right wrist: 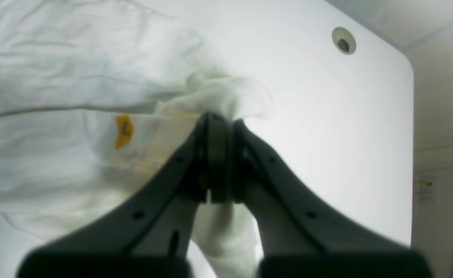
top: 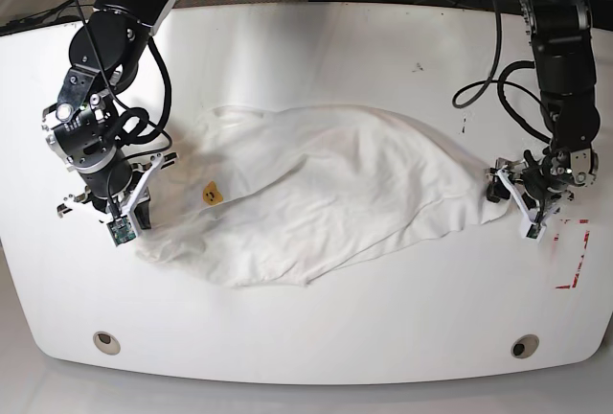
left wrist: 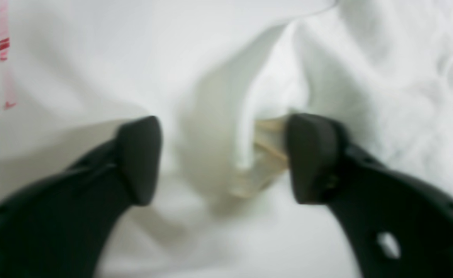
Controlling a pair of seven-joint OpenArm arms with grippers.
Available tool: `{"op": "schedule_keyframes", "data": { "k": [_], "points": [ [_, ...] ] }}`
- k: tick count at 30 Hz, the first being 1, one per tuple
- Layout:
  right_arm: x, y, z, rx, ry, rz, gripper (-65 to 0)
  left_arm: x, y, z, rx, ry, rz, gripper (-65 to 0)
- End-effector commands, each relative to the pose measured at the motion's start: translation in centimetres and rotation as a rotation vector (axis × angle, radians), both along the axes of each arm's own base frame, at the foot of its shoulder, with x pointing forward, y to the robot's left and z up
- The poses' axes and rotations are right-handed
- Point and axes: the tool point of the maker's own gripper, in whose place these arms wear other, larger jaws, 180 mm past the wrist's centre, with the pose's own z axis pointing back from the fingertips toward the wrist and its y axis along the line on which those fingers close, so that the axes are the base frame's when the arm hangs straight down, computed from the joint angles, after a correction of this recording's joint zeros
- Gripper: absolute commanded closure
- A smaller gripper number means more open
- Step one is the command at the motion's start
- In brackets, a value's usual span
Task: Fold the T-shirt properly
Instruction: 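Hold the shirt edges with both grippers and adjust their spread, then lift the held edge with both grippers and flip it over the shirt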
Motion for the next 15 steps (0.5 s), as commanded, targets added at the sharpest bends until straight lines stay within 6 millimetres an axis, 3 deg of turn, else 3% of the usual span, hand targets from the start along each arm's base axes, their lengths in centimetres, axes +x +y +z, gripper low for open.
{"op": "schedule_keyframes", "data": {
  "k": [1, 4, 7, 10, 15],
  "points": [
    [0.6, 0.0, 1.7, -0.003, -0.059, 0.008, 0.0, -0.1, 1.4, -0.4, 0.037, 0.036, 0.02, -22.6],
    [0.6, 0.0, 1.7, -0.003, -0.059, 0.008, 0.0, 0.9, 1.8, 0.0, 0.015, 0.017, 0.047, -1.1],
    [0.7, 0.0, 1.8, -0.003, -0.063, 0.008, 0.0, 1.1, 2.0, -0.1, 0.004, 0.027, 0.062, -0.3],
    [0.9, 0.0, 2.2, -0.003, -0.072, 0.008, 0.0, 2.0, 2.3, 1.4, 0.01, -0.019, 0.066, 0.0],
    [1.9, -0.1, 3.8, -0.007, -0.116, 0.006, 0.0, 3.6, 4.2, 6.4, 0.085, -0.101, 0.069, 0.0]
  ]
}}
